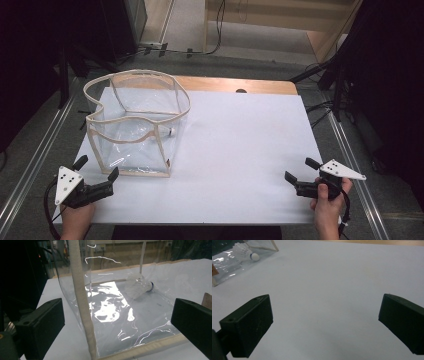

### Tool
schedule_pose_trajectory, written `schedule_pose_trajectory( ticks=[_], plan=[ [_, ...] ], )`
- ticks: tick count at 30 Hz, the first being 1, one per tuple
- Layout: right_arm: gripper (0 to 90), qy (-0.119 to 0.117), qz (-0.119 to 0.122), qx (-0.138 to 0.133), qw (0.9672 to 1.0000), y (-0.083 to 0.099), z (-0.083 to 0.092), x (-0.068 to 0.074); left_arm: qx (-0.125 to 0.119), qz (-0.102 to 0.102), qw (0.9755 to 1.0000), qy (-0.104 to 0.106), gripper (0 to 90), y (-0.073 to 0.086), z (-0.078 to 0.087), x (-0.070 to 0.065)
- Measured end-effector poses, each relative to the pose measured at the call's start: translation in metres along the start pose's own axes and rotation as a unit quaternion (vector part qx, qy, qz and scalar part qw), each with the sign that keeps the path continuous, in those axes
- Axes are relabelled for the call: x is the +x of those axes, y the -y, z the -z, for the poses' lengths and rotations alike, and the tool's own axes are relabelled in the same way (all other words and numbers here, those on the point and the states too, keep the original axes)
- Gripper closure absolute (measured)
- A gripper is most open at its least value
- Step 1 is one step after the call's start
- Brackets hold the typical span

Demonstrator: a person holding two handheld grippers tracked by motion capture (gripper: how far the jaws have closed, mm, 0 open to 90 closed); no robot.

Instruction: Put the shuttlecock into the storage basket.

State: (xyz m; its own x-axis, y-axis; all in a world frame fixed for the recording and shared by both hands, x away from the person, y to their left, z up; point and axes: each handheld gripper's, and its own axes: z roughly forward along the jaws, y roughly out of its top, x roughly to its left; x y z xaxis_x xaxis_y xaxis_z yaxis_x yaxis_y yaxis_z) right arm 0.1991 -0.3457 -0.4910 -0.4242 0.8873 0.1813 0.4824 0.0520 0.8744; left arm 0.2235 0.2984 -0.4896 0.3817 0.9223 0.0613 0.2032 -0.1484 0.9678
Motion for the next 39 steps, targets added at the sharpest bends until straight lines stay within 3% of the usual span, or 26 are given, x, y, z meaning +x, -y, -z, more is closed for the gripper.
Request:
schedule_pose_trajectory(
  ticks=[17, 23, 30, 39],
  plan=[
    [0.0, 0.018, -0.007, -0.009, 0.9998, 0.022, 0.024, -0.014, 0.000, 0.006, 1.0000, 0.002, 0.0, 0.000, 0.000, 0.002],
    [0.0, 0.023, -0.035, -0.036, 0.9984, 0.028, 0.028, -0.024, 0.004, 0.007, 1.0000, 0.000, 0.0, -0.001, -0.003, 0.002],
    [0.0, 0.032, -0.028, -0.033, 0.9986, 0.032, 0.028, -0.023, -0.007, 0.031, 0.9995, -0.002, 0.0, -0.001, -0.003, 0.007],
    [0.0, 0.023, -0.019, -0.038, 0.9988, 0.028, 0.027, -0.018, -0.007, 0.031, 0.9995, -0.009, 0.0, -0.002, -0.005, 0.008]
  ],
)
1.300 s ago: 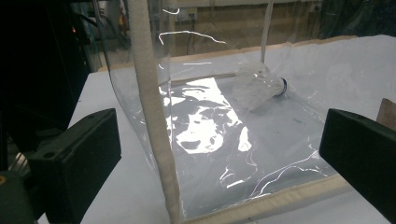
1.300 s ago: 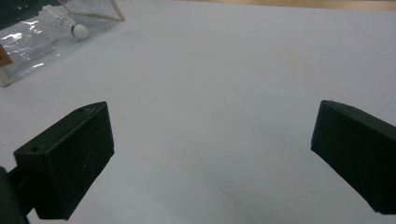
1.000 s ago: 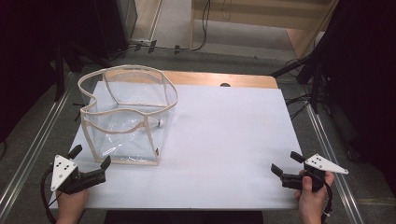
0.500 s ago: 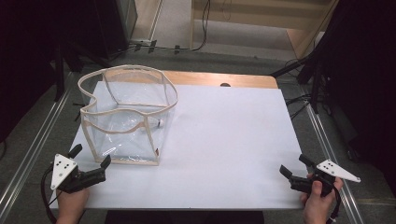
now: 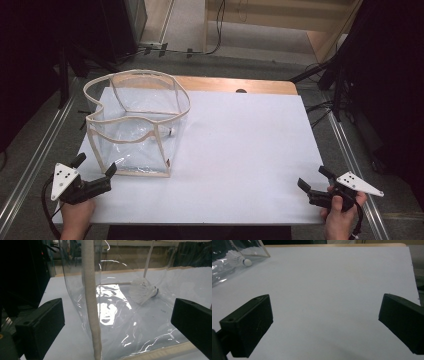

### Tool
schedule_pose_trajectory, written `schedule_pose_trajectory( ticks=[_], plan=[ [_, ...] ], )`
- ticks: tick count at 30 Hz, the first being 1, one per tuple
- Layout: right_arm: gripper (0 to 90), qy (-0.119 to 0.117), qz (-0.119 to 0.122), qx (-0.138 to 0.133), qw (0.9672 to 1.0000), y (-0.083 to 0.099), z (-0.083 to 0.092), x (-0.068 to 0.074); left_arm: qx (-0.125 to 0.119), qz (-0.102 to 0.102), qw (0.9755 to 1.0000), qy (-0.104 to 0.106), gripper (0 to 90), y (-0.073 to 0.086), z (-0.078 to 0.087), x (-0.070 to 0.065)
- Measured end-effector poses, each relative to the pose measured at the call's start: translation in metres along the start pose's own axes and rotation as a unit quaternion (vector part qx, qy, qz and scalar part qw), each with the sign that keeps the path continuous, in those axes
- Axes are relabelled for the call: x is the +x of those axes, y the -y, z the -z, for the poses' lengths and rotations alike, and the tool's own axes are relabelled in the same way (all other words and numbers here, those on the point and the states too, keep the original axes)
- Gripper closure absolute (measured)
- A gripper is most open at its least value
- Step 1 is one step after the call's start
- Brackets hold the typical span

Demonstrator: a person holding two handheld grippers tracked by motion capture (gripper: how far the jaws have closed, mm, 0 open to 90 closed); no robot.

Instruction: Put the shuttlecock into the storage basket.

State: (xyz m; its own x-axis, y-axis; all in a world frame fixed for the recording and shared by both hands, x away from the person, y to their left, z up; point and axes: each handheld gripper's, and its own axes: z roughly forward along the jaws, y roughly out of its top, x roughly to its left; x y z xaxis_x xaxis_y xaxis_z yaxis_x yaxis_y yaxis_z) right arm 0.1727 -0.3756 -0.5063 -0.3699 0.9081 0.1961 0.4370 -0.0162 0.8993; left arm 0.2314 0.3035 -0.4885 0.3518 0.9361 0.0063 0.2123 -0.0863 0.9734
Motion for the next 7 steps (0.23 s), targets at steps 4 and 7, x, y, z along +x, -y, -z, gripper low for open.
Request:
schedule_pose_trajectory(
  ticks=[4, 7],
  plan=[
    [0.0, 0.006, 0.005, 0.008, 0.9999, -0.0010, -0.0053, 0.0020, 0.001, 0.001, 1.0000, 0.002, 0.0, 0.0002, 0.0000, -0.0006],
    [0.0, 0.006, 0.011, 0.013, 0.9998, -0.0027, -0.0085, 0.0037, -0.001, 0.002, 1.0000, 0.005, 0.0, 0.0006, 0.0012, -0.0001]
  ],
)
